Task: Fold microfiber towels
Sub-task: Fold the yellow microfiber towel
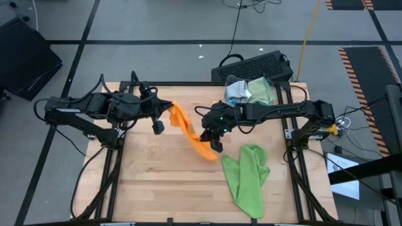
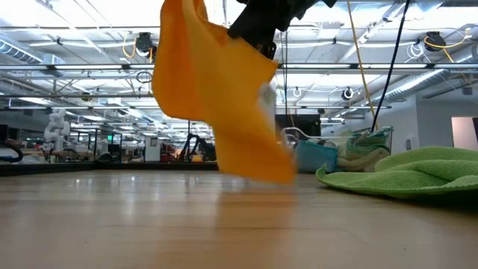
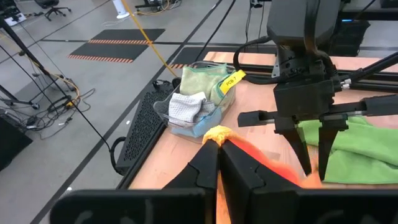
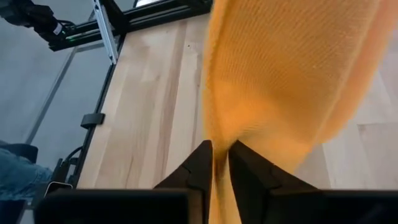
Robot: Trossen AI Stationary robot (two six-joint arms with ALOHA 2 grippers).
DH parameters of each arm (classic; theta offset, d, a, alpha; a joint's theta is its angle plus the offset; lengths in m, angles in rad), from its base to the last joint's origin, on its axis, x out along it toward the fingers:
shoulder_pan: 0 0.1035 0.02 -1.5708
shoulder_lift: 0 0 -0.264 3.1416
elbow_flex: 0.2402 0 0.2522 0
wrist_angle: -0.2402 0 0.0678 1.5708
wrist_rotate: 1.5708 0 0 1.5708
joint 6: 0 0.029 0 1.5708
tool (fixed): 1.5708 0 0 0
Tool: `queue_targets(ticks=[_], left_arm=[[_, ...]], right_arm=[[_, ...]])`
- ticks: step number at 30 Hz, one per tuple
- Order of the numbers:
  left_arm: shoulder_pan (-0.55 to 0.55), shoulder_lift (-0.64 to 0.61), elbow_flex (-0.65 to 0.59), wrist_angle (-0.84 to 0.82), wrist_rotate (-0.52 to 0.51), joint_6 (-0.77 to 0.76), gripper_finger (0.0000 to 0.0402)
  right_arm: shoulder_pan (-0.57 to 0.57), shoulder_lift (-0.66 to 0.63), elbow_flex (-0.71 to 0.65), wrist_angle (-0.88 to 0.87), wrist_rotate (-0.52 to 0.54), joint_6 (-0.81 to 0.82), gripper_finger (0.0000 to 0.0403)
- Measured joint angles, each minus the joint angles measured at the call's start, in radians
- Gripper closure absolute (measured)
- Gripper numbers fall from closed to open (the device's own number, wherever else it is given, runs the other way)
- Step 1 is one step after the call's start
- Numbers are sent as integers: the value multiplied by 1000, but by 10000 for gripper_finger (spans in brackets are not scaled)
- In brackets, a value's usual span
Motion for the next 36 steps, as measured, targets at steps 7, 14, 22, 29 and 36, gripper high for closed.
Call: queue_targets(ticks=[7, 14, 22, 29, 36], left_arm=[[3, 0, 0, 0, 0, 0, 395], [18, 0, 0, 0, 7, 0, 385], [19, 0, 0, 0, 84, -6, 388], [19, 24, -1, -34, 130, -30, 397], [76, 94, -1, -73, 109, 32, 388]], right_arm=[[0, 0, 0, -24, -25, -7, 397], [0, 0, 0, -60, -13, -9, 401], [-1, -66, 0, -204, 63, 27, 402], [-49, -171, 0, -254, 156, 45, 402], [-197, -180, 1, -112, 190, 32, 402]])
